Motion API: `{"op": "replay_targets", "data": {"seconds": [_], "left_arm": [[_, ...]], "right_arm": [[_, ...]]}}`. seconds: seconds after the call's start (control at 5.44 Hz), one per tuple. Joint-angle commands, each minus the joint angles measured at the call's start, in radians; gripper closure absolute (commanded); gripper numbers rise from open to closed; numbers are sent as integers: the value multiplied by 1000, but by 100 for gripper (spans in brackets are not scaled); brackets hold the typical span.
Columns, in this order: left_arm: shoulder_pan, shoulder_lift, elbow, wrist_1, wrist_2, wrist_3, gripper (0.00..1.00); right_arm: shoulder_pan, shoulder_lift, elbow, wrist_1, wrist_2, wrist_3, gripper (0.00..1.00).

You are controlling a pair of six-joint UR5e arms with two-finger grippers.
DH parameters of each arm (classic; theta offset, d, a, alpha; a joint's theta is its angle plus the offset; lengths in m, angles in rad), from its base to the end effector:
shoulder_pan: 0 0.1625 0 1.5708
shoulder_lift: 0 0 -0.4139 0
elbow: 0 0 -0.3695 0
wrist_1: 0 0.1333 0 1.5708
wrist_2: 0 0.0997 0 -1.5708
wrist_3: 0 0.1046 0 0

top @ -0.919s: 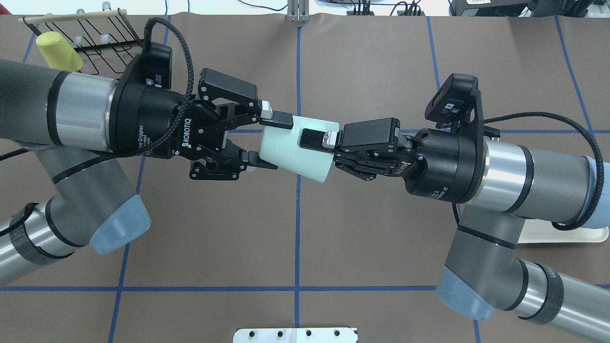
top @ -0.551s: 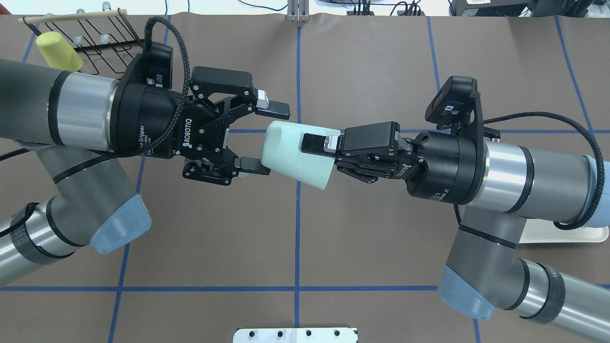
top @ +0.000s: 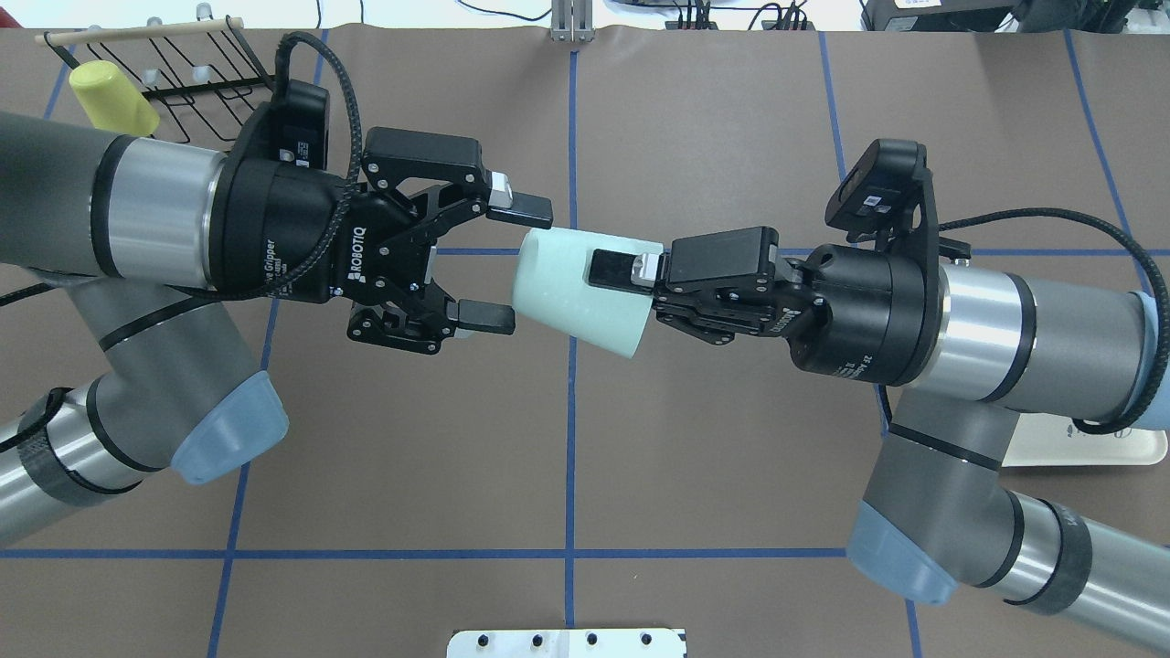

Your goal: Left arm grabs green cup and hands to right arm on tray

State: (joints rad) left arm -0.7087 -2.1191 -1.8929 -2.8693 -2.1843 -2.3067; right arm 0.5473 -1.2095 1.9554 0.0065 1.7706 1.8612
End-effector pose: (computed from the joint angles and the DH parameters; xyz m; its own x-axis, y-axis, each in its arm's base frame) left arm 0.3081 -0.3604 0.1027 -0.4316 -0.3529 -0.8302 -0.1603 0.9357 -0.3144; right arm -0.3039 -0.3170 0.1561 -0.6697 -0.0795 0.7383 -0.2030 0.9760 -0.0791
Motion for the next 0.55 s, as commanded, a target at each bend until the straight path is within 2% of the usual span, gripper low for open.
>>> {"op": "replay_targets", "data": {"seconds": [0.0,0.18,0.37], "left_arm": [[-5,4,-3,-1,0,3,0],[-5,10,-3,-1,-3,3,0],[-5,13,8,14,-27,18,0]], "right_arm": [[80,-75,-1,1,79,6,100],[115,-122,-4,-50,113,4,100],[185,-120,-3,-204,200,1,100]]}}
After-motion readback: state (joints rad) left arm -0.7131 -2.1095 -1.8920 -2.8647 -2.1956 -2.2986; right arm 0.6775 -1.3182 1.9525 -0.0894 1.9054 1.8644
